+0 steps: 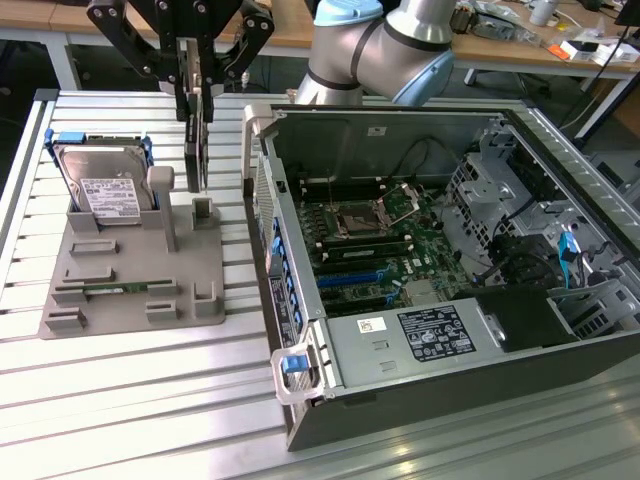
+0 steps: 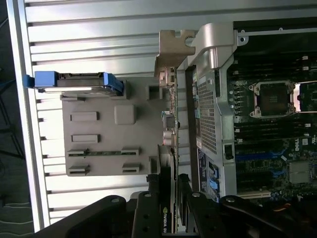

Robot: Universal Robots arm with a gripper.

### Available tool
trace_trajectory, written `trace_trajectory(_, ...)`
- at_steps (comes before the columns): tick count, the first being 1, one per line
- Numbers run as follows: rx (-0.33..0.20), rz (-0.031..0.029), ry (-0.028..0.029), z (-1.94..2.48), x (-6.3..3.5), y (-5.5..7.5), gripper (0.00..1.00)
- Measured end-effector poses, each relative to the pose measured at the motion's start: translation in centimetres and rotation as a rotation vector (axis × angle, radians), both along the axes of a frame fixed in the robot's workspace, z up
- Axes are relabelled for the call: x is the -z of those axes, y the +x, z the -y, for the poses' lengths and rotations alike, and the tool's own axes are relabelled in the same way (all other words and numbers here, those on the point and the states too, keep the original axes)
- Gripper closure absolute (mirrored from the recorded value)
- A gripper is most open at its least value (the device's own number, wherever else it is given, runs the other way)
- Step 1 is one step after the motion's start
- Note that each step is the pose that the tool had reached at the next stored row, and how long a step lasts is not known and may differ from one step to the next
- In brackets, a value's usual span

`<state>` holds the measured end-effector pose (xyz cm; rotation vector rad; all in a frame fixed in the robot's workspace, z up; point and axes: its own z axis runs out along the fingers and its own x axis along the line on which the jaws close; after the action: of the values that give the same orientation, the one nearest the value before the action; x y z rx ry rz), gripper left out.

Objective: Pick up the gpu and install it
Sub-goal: 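Pick up the gpu and move the gpu toward the slot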

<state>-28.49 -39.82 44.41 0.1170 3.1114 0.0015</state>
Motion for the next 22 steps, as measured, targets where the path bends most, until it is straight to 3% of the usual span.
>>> trace_trajectory(22, 0.000, 0.0000, 0.0000, 0.00, 0.00, 1.8, 0.74)
